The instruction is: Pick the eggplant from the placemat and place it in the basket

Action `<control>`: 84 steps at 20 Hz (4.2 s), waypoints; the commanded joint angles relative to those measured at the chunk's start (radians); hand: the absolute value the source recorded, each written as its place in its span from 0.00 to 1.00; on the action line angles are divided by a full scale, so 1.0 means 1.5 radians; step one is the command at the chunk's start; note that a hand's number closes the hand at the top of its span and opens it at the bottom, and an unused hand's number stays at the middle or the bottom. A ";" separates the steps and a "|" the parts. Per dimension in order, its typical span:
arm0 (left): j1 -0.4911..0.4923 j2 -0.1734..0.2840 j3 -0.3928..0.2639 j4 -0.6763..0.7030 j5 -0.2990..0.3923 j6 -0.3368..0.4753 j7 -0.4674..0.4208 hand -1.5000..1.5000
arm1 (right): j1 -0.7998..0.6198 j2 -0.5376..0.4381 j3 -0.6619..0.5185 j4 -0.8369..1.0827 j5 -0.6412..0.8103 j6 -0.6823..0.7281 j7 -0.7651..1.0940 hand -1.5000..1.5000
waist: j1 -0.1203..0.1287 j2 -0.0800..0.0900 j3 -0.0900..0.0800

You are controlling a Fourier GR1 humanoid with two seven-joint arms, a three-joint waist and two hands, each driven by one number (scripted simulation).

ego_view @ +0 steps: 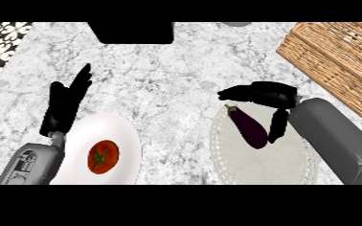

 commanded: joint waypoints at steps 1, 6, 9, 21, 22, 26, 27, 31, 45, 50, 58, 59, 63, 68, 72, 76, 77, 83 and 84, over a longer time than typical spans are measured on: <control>-0.006 -0.005 0.019 0.014 -0.007 -0.009 -0.007 0.50 | -0.013 -0.006 -0.016 0.020 0.013 0.075 -0.054 0.00 | 0.000 0.000 0.000; -0.009 -0.019 0.023 0.027 -0.026 -0.017 -0.018 0.50 | 0.008 0.053 -0.017 0.015 0.039 0.047 -0.017 0.00 | -0.002 0.000 0.000; -0.047 -0.052 0.009 0.016 -0.038 0.003 0.029 0.50 | 0.022 0.044 -0.001 0.060 0.072 0.017 -0.064 0.00 | 0.000 0.001 0.000; -0.008 -0.015 0.060 0.014 -0.034 -0.052 -0.005 0.50 | 0.035 0.090 -0.008 0.064 0.146 -0.134 -0.118 1.00 | 0.001 0.001 0.000; -0.040 -0.034 0.061 0.024 -0.040 -0.038 0.023 0.50 | 0.061 0.054 -0.019 0.020 0.168 -0.142 -0.066 1.00 | -0.006 -0.001 0.000; 0.017 -0.027 0.054 0.006 -0.044 -0.027 0.018 0.50 | 0.093 -0.007 -0.023 -0.047 0.224 -0.198 0.149 1.00 | -0.034 -0.016 -0.002; 0.017 -0.026 0.056 -0.006 -0.042 -0.027 0.014 0.50 | 0.110 -0.014 -0.025 -0.035 0.252 -0.243 0.189 1.00 | -0.036 -0.016 -0.002; 0.032 -0.028 0.056 -0.015 -0.041 -0.034 0.009 0.50 | 0.195 -0.034 -0.020 -0.166 0.287 -0.272 0.275 1.00 | -0.026 -0.009 -0.001; 0.023 -0.043 0.060 -0.022 -0.058 -0.030 0.013 0.50 | 0.372 -0.087 -0.216 -0.595 -0.033 -0.116 0.316 1.00 | -0.026 -0.006 -0.001; 0.041 -0.033 0.068 -0.044 -0.058 -0.027 0.022 0.50 | 0.397 -0.103 -0.361 -0.723 -0.248 -0.034 0.419 1.00 | -0.034 -0.010 -0.001; 0.043 -0.039 0.068 -0.028 -0.061 -0.040 0.001 0.50 | 0.250 -0.191 -0.580 -0.777 -0.548 0.007 0.694 1.00 | -0.011 -0.005 -0.002; 0.020 -0.065 0.050 -0.004 -0.074 -0.029 0.002 0.50 | 0.233 -0.208 -0.599 -0.779 -0.592 0.011 0.721 1.00 | -0.016 -0.004 -0.002; 0.006 -0.069 0.057 -0.024 -0.075 -0.023 0.016 0.50 | 0.167 -0.274 -0.649 -0.738 -0.675 0.001 0.816 1.00 | -0.008 -0.002 -0.001; 0.010 -0.071 0.051 0.011 -0.086 -0.042 -0.010 0.50 | 0.033 -0.348 -0.619 -0.584 -0.627 0.022 0.822 1.00 | 0.007 0.002 -0.001; 0.012 -0.053 0.063 -0.001 -0.064 -0.073 -0.015 0.50 | 0.016 -0.402 -0.573 -0.560 -0.464 0.046 0.779 1.00 | 0.021 0.006 -0.001; 0.004 -0.073 0.055 -0.003 -0.074 -0.056 -0.014 0.50 | 0.018 -0.434 -0.533 -0.481 -0.341 0.075 0.698 1.00 | 0.018 0.007 0.000; -0.006 -0.072 0.051 -0.010 -0.077 -0.057 0.008 0.50 | -0.012 -0.430 -0.503 -0.450 -0.299 0.060 0.675 1.00 | 0.028 0.009 0.000; -0.016 -0.076 0.051 -0.009 -0.086 -0.054 0.012 0.50 | -0.052 -0.416 -0.456 -0.228 -0.153 0.019 0.494 1.00 | 0.032 0.010 0.000; -0.010 -0.073 0.051 -0.024 -0.080 -0.063 0.014 0.50 | -0.058 -0.412 -0.458 -0.186 -0.138 0.004 0.468 1.00 | 0.034 0.010 0.000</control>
